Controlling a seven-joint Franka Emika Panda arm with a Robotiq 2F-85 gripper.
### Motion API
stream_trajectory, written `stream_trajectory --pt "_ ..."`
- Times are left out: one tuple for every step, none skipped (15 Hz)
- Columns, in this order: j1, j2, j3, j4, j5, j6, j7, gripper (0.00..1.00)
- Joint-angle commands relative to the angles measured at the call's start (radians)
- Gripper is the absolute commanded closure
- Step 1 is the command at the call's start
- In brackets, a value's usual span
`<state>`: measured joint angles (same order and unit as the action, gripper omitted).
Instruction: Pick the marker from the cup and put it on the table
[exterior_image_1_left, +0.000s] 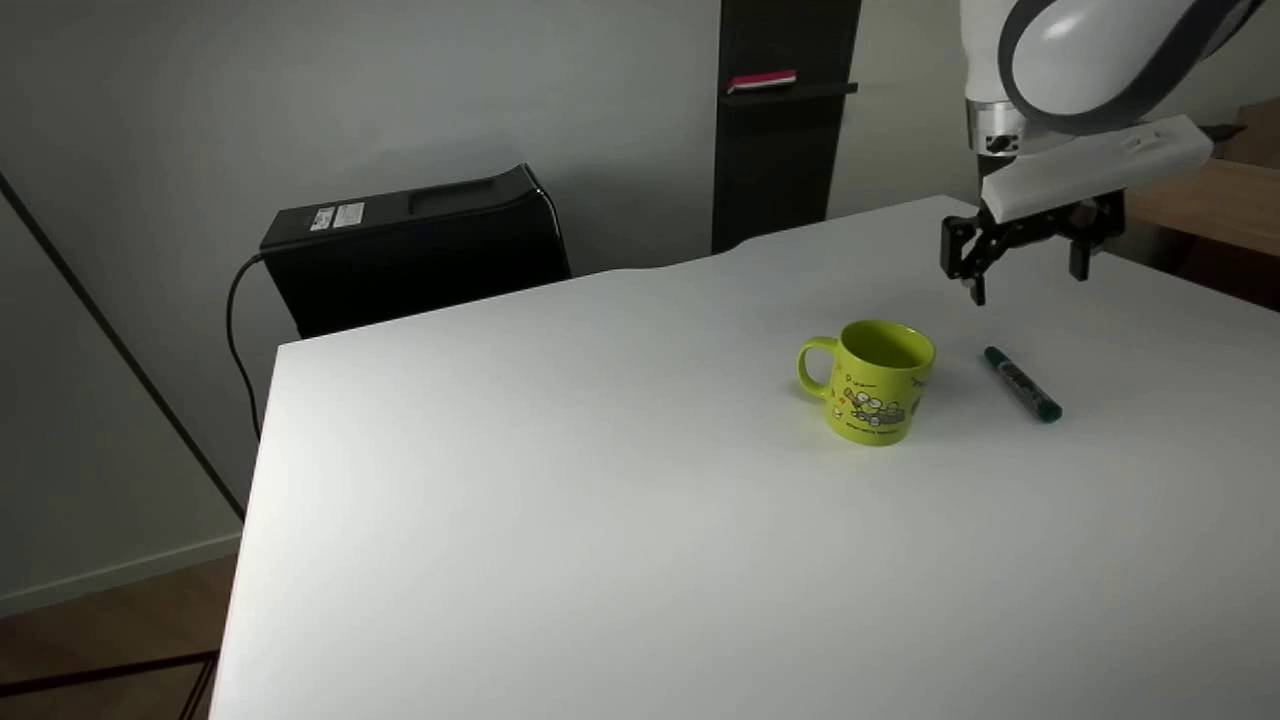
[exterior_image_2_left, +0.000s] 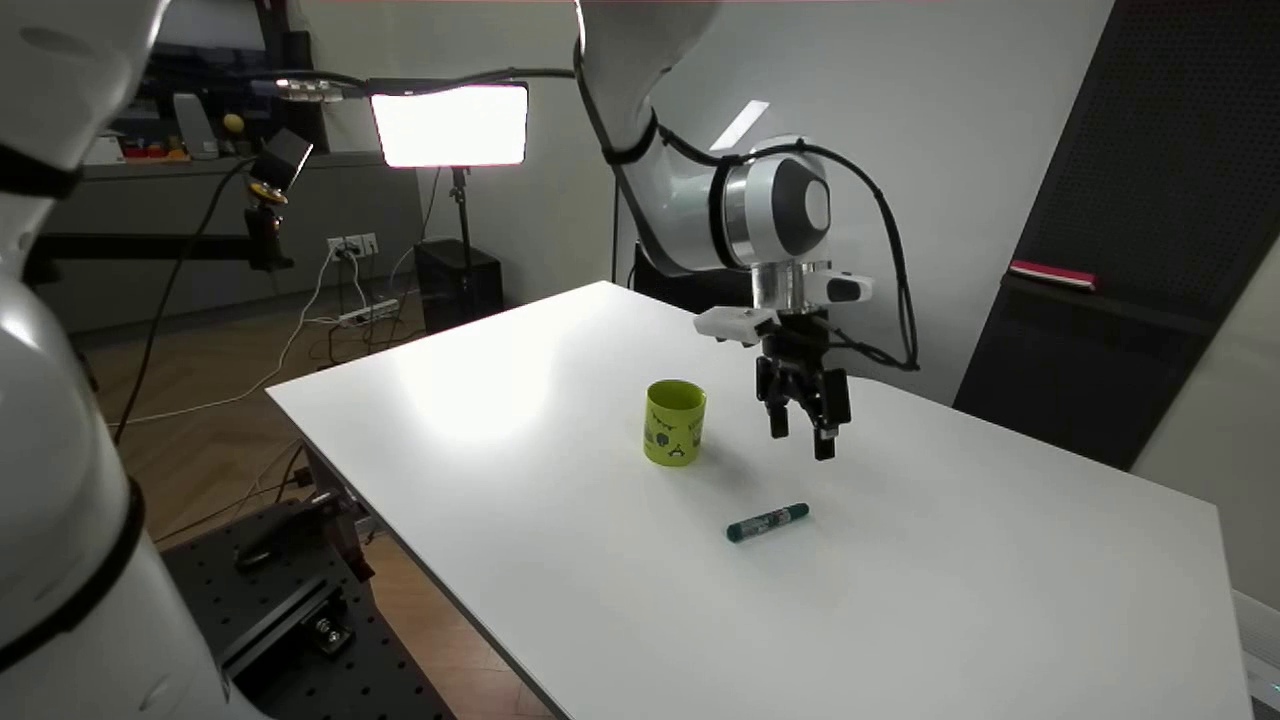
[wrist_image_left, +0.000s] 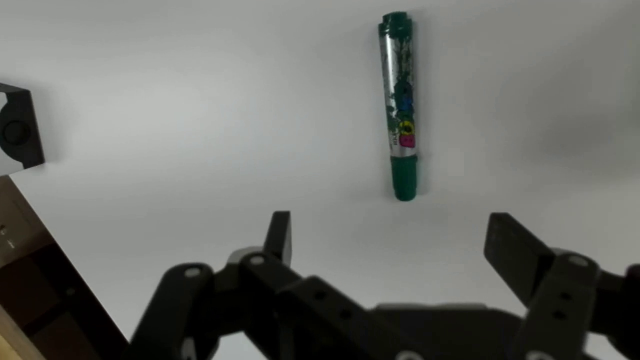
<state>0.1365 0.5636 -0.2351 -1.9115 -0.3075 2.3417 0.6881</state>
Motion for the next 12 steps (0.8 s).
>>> stream_trajectory --pt "-0.043 -0.121 0.076 -0.039 0.060 -0.004 -0.175 0.00" --pt "-0.043 -0.145 0.090 -0.044 0.072 -0.004 -0.223 0.00" --pt "-0.041 -0.170 0.102 -0.049 0.081 -0.006 -0.264 0.00" --pt "-0.040 -0.190 0.114 -0.056 0.087 -0.005 -0.295 0.00" --pt "-0.041 -0.212 0.131 -0.061 0.099 -0.010 -0.335 0.00" --pt "-0.043 -0.227 0.145 -0.068 0.107 -0.009 -0.369 0.00" --pt "-0.042 -0.244 0.161 -0.072 0.115 -0.019 -0.404 0.00" --pt "-0.040 -0.255 0.173 -0.077 0.119 -0.028 -0.428 0.00" --pt "-0.035 -0.264 0.179 -0.081 0.112 -0.040 -0.436 0.00" --pt "-0.034 -0.222 0.167 -0.049 0.098 -0.022 -0.392 0.00" --pt "-0.034 -0.233 0.176 -0.055 0.098 -0.029 -0.404 0.00" --pt "-0.033 -0.239 0.181 -0.060 0.098 -0.031 -0.410 0.00"
